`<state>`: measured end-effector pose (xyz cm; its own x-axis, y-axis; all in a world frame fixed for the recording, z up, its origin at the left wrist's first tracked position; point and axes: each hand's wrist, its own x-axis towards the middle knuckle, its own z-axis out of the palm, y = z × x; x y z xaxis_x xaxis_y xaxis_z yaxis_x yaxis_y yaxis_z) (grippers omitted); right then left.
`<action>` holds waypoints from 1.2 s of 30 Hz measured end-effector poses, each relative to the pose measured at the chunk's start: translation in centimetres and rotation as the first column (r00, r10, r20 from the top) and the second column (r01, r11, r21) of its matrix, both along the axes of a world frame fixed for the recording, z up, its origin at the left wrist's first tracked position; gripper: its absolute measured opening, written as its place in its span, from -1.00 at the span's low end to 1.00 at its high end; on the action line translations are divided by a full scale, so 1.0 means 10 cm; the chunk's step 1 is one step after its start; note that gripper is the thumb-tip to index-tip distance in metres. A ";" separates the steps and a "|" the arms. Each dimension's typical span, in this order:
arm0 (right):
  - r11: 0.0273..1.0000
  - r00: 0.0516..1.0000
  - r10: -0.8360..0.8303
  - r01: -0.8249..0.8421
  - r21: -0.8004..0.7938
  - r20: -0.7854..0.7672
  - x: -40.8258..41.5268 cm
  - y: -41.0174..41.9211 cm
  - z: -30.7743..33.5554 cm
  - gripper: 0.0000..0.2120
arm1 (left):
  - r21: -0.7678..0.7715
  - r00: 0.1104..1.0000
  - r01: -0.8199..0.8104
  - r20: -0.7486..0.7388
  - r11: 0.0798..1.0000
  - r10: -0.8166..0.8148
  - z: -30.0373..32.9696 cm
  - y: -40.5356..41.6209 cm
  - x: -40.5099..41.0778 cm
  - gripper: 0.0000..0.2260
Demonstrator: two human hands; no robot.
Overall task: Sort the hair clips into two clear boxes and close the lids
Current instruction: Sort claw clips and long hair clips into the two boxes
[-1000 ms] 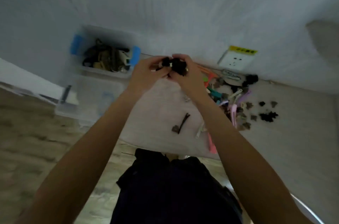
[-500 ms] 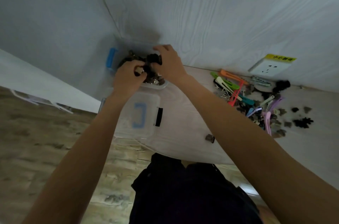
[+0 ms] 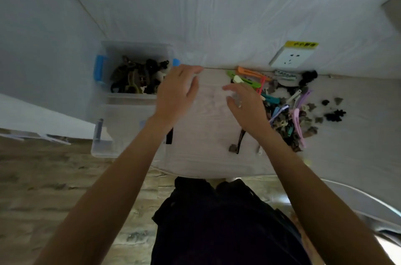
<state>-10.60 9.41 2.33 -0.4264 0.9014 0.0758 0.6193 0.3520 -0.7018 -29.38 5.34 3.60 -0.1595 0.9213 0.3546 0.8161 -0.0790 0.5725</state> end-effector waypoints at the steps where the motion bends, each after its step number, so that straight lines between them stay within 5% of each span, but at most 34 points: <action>1: 0.997 0.996 -0.070 0.072 -0.032 0.047 0.23 -0.03 -0.09 -0.77 | -0.035 0.997 0.063 0.048 0.997 -0.062 -0.02 0.04 0.18 -0.79; 5: 0.945 0.918 -0.287 0.318 -0.076 0.274 1.01 -0.06 -0.38 -0.72 | -0.314 0.962 0.269 0.132 0.911 -0.239 -0.24 0.20 0.81 -0.73; 12: 0.833 0.717 -0.314 0.523 -0.182 0.622 1.85 -0.50 -0.44 -0.16 | -0.584 0.924 0.341 0.066 0.737 -0.376 -0.54 0.27 1.50 -0.55; 17: 0.758 0.791 -0.429 0.577 -0.303 0.436 2.15 -0.68 -0.61 -0.37 | -0.645 0.944 0.221 -0.048 0.731 -0.328 -0.71 -0.08 1.61 -0.57; 21: 0.826 0.863 -0.416 0.491 -0.276 0.287 1.94 -0.55 -0.68 -0.51 | -0.433 0.931 0.315 -0.030 0.845 -0.363 -0.77 -0.19 1.68 -0.66; 24: 0.861 0.886 -0.394 0.449 -0.238 0.244 1.87 -0.34 -0.72 -0.57 | -0.359 0.907 0.389 -0.013 0.848 -0.421 -0.73 -0.14 2.01 -0.63; 29: 0.845 0.845 -0.448 0.507 -0.170 0.293 2.09 -0.22 -0.75 -0.59 | -0.538 0.894 0.343 -0.065 0.770 -0.444 -0.83 -0.01 2.40 -0.42; 32: 0.877 0.894 -0.392 0.435 -0.203 0.219 2.19 -0.30 -0.73 -0.52 | -0.536 0.903 0.351 -0.024 0.768 -0.430 -0.87 0.03 2.27 -0.46; 36: 0.903 0.949 -0.194 0.272 -0.331 0.250 2.02 -0.40 -0.75 -0.13 | -0.531 0.900 0.357 -0.026 0.769 -0.436 -0.85 0.14 2.17 -0.50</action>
<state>9.56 5.37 -5.18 -0.1713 0.9261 -0.3362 0.7968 -0.0704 -0.6001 -7.67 6.70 -4.90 0.2744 0.9437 -0.1846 0.8497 -0.1480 0.5061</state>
